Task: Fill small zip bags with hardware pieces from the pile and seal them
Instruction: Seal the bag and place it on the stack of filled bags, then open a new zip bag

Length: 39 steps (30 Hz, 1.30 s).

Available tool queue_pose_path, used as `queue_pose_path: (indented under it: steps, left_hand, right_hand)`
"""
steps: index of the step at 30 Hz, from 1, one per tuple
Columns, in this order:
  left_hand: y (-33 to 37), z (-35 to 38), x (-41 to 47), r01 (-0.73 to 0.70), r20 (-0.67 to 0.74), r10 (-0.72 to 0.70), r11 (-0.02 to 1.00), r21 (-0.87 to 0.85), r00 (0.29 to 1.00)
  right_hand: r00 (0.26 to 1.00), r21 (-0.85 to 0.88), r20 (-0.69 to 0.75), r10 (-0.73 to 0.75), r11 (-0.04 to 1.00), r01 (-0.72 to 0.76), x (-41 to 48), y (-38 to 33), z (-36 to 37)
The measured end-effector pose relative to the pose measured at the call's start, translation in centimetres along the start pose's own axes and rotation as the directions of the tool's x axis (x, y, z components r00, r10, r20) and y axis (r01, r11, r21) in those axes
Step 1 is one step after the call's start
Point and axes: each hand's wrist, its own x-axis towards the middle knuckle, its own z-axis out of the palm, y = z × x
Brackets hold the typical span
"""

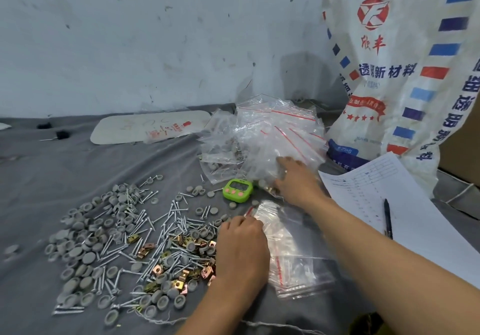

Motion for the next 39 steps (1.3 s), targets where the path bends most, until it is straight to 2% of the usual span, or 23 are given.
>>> queue_pose_path:
  steps: [2,6,8,10,12,14,16,18,19,20,22,24,26,28,30,32,33,36,39]
  left_hand:
    - [-0.1,0.5,0.1,-0.008,-0.054,0.007,1.000,-0.015,0.999]
    - [-0.3,0.7,0.4,0.031,-0.068,-0.033,0.999,-0.027,0.997]
    - [-0.2,0.2,0.3,0.104,-0.078,-0.111,0.990,-0.092,0.991]
    - [-0.3,-0.5,0.3,0.208,-0.057,-0.227,0.950,-0.234,0.972]
    - [-0.6,-1.5,0.6,0.323,-0.024,-0.374,0.831,-0.453,0.927]
    - [-0.7,-2.7,1.1,0.388,0.073,-0.459,0.643,-0.661,0.885]
    - [-0.5,-4.1,1.6,0.401,0.146,-0.501,0.450,-0.798,0.853]
    - [-0.6,-5.6,2.4,0.418,0.255,-0.533,0.209,-0.884,0.806]
    - [-0.9,-6.5,2.7,0.432,0.317,-0.535,0.100,-0.896,0.783]
    - [-1.2,-7.4,2.9,0.434,0.347,-0.536,0.041,-0.900,0.770]
    - [-2.4,-8.9,3.1,0.414,0.305,-0.569,0.068,-0.908,0.764]
    - [-3.6,-10.6,2.7,0.401,0.231,-0.604,0.161,-0.902,0.763]
    - [-5.3,-12.3,2.1,0.412,0.231,-0.614,0.171,-0.895,0.755]
    - [-7.8,-13.9,1.2,0.440,0.337,-0.504,0.097,-0.893,0.795]
    - [-10.9,-15.5,-0.3,0.479,0.478,-0.173,-0.036,-0.877,0.861]
    - [-13.7,-16.8,-1.9,0.537,0.524,0.124,-0.133,-0.833,0.843]
    - [-15.0,-17.1,-2.5,0.552,0.527,0.172,-0.171,-0.816,0.832]
    - [-18.0,-17.1,-3.3,0.521,0.521,0.062,-0.209,-0.827,0.851]
    - [-20.5,-17.2,-3.9,0.477,0.487,-0.003,-0.192,-0.857,0.873]
  right_hand:
    - [0.998,-0.094,0.015,-0.069,0.993,0.070,-0.2,0.5,2.4]
    - [0.996,-0.123,0.031,-0.082,0.989,0.086,-0.1,0.6,2.7]
    - [0.999,0.036,-0.014,-0.032,0.999,0.032,-0.6,0.0,1.0]
    - [0.985,0.310,-0.132,0.113,0.948,-0.067,-1.9,-0.5,-0.6]
    - [0.956,0.448,-0.199,0.218,0.887,-0.109,-3.5,-1.2,-2.1]
    - [0.945,0.494,-0.208,0.253,0.861,-0.122,-5.0,-1.8,-3.1]
    - [0.937,0.550,-0.215,0.277,0.827,-0.118,-6.3,-2.4,-4.1]
    - [0.943,0.639,-0.155,0.295,0.758,-0.132,-7.1,-3.4,-4.9]
    - [0.954,0.707,-0.076,0.289,0.691,-0.153,-7.7,-4.2,-5.2]
    - [0.963,0.758,0.018,0.269,0.625,-0.188,-8.3,-5.1,-5.5]
    - [0.971,0.817,0.161,0.177,0.528,-0.231,-9.6,-6.7,-5.6]
    - [0.972,0.833,0.229,0.051,0.506,-0.223,-10.7,-8.3,-4.9]
    - [0.965,0.849,0.252,-0.069,0.495,-0.186,-11.3,-10.2,-3.9]
    - [0.955,0.902,0.266,-0.127,0.384,-0.200,-11.2,-11.9,-2.7]
    - [0.925,0.923,0.335,-0.181,0.261,-0.283,-11.0,-13.4,-1.9]
    - [0.874,0.918,0.390,-0.291,0.196,-0.345,-10.9,-14.7,-1.6]
    - [0.850,0.910,0.413,-0.325,0.185,-0.371,-10.8,-15.2,-1.4]
    - [0.817,0.892,0.453,-0.357,0.188,-0.412,-10.0,-16.4,-0.2]
    - [0.823,0.891,0.453,-0.342,0.195,-0.410,-9.5,-17.2,0.9]
